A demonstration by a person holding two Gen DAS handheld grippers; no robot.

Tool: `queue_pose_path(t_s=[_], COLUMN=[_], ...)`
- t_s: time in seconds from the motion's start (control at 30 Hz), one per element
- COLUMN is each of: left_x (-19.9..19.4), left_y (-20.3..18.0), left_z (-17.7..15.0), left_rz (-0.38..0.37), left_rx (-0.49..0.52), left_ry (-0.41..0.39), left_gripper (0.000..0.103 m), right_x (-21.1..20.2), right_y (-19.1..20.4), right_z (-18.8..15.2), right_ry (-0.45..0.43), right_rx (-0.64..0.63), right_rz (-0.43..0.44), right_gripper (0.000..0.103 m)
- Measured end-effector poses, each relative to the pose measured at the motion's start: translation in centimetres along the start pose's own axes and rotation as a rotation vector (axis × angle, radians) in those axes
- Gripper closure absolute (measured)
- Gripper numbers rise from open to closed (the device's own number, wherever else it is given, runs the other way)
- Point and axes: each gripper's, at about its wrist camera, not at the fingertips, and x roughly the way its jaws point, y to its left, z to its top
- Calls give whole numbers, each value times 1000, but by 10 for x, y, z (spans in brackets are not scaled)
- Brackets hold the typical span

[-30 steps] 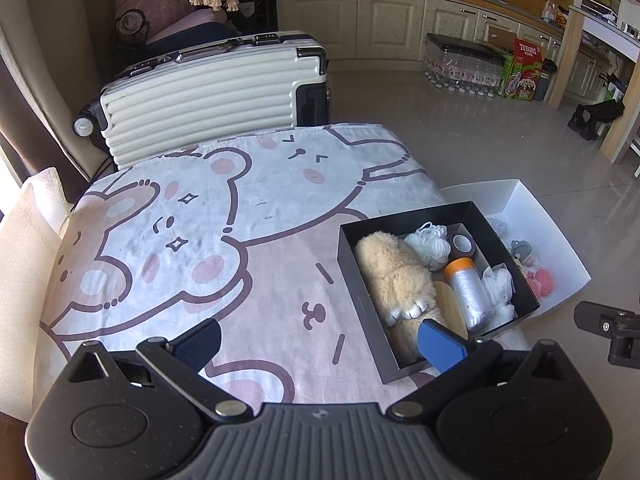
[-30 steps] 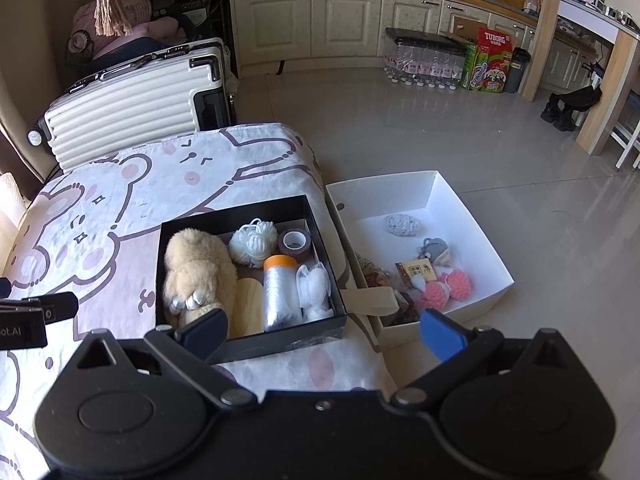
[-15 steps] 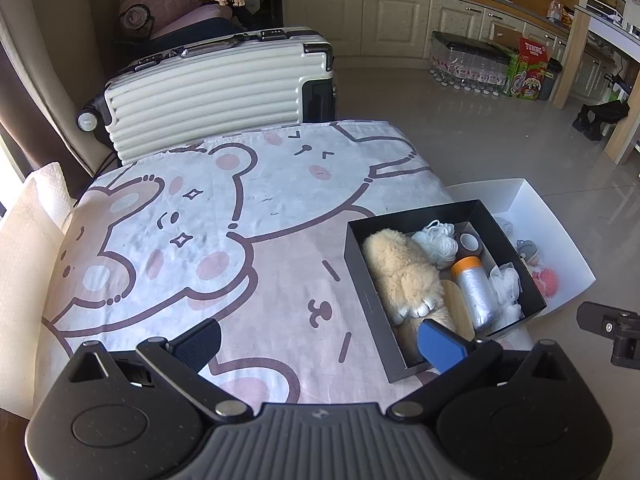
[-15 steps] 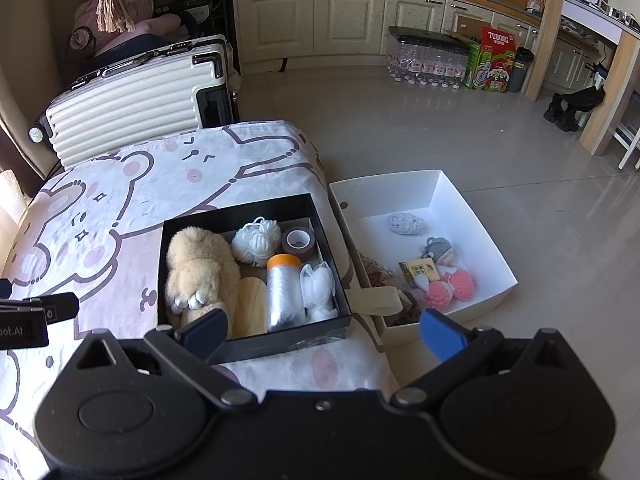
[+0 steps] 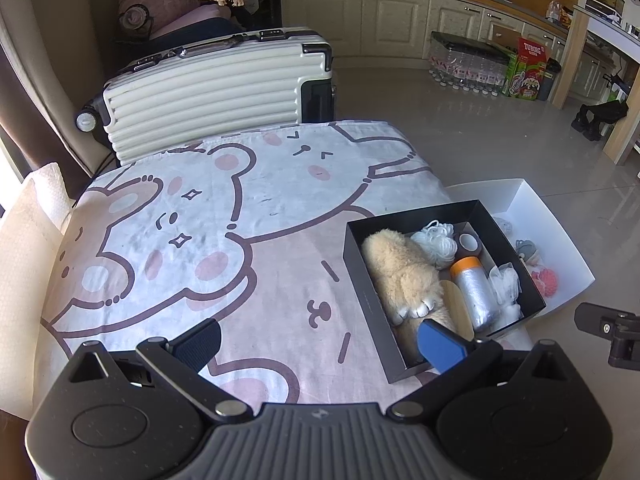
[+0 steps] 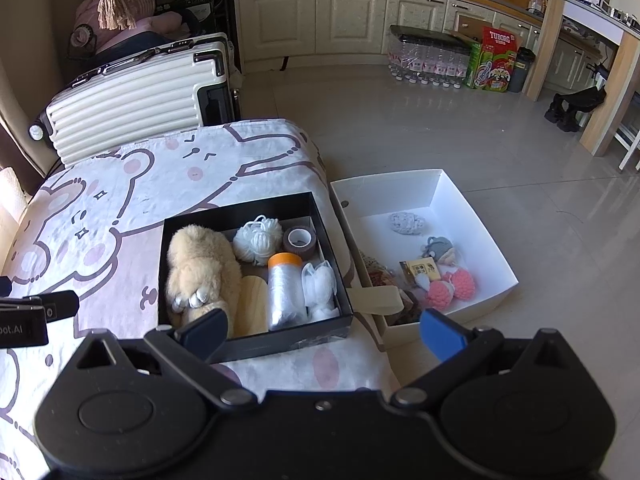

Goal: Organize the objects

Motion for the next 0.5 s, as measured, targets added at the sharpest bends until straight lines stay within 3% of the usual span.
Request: queue_pose_path(t_s=[0.5], left_x=[0], left_y=[-1], left_z=[0], left_rz=[0], left_rx=[5], left_ry=[1], left_gripper=[0], right_x=[1], right_y=[1], right_z=[-1], right_ry=[1], right_rx=[-2], right_rz=[1], right_gripper=[0])
